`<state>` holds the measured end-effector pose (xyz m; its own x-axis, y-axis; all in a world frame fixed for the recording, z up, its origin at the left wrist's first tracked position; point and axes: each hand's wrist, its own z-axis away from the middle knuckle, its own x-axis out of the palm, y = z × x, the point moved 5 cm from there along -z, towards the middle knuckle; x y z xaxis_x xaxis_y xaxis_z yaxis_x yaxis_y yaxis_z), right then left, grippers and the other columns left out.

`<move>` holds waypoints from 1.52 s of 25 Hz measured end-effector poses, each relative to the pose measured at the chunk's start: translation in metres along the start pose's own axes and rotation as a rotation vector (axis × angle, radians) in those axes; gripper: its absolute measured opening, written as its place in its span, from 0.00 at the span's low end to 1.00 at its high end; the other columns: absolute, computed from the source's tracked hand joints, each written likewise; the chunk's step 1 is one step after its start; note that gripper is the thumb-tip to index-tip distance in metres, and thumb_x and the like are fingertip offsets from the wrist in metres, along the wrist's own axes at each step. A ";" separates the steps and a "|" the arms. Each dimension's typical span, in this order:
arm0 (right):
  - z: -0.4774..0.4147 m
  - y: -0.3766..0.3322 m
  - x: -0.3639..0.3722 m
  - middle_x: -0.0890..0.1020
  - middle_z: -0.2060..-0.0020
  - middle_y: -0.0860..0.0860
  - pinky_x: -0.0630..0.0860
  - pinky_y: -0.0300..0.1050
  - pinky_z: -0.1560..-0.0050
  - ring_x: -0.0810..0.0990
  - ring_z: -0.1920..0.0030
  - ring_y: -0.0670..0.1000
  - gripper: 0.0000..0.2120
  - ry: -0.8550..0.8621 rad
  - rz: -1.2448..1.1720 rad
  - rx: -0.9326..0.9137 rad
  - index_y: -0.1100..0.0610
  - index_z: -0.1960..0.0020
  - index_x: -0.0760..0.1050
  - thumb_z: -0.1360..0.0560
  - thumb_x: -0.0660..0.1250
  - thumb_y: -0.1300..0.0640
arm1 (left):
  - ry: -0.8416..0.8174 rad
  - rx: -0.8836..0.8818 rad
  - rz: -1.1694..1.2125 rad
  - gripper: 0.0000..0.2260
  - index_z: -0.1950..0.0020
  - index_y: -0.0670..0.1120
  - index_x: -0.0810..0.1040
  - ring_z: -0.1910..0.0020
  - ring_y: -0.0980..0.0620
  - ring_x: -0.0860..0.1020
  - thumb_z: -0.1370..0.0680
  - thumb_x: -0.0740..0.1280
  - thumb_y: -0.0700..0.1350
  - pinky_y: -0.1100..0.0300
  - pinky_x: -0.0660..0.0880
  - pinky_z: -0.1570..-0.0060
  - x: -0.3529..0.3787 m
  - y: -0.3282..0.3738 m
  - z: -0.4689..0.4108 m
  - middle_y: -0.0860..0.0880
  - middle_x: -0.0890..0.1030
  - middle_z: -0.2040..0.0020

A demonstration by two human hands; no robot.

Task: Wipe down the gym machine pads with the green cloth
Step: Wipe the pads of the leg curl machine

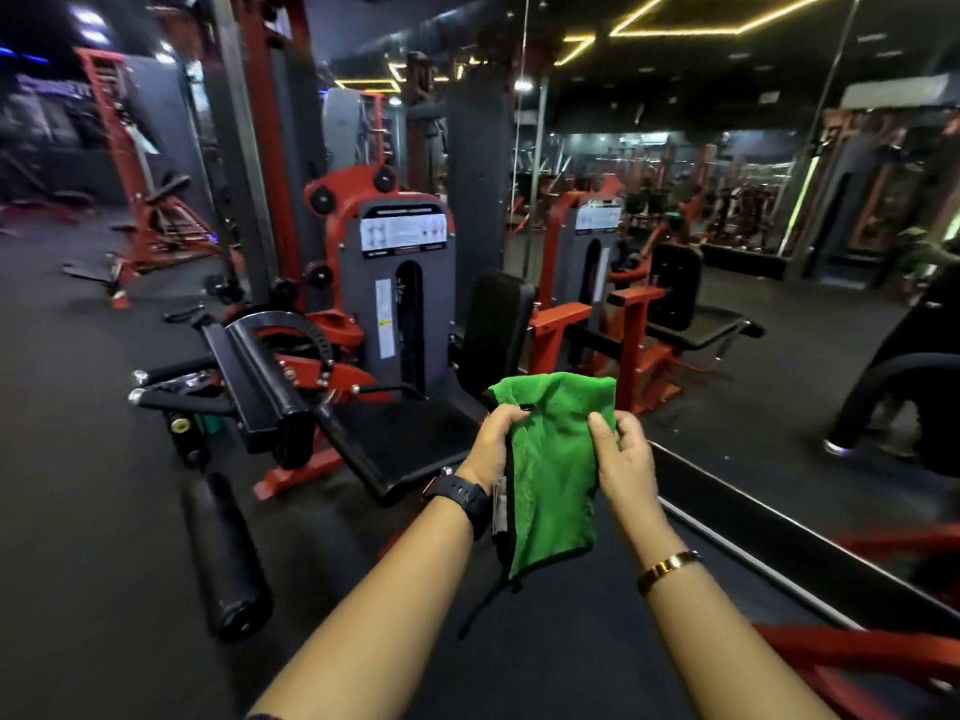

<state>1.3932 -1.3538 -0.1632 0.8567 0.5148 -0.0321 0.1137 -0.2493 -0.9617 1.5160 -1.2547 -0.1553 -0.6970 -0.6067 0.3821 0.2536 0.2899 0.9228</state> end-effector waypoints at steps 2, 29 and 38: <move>-0.007 0.004 0.003 0.79 0.57 0.49 0.75 0.48 0.54 0.78 0.55 0.50 0.03 0.086 0.011 -0.060 0.49 0.53 0.71 0.21 0.62 0.51 | 0.047 0.007 -0.113 0.11 0.62 0.44 0.79 0.60 0.53 0.78 0.39 0.68 0.50 0.59 0.76 0.55 -0.011 -0.001 -0.012 0.45 0.80 0.60; -0.381 0.098 0.283 0.73 0.66 0.44 0.64 0.44 0.62 0.73 0.64 0.51 0.11 0.340 0.303 -0.192 0.60 0.48 0.69 0.19 0.56 0.52 | 0.273 0.379 -0.435 0.06 0.49 0.47 0.75 0.64 0.73 0.74 0.21 0.63 0.48 0.79 0.67 0.65 -0.204 0.063 -0.452 0.60 0.76 0.61; -0.527 0.145 0.329 0.74 0.65 0.46 0.67 0.46 0.60 0.73 0.62 0.52 0.11 0.333 0.250 -0.168 0.60 0.47 0.69 0.19 0.56 0.52 | 0.331 0.411 -0.485 0.08 0.47 0.45 0.75 0.59 0.67 0.74 0.21 0.63 0.48 0.74 0.69 0.61 -0.222 0.061 -0.606 0.56 0.78 0.58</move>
<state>1.9564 -1.6529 -0.1704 0.9804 0.1363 -0.1422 -0.0611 -0.4763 -0.8772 2.0930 -1.5508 -0.1545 -0.4108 -0.9116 -0.0119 -0.3518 0.1465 0.9245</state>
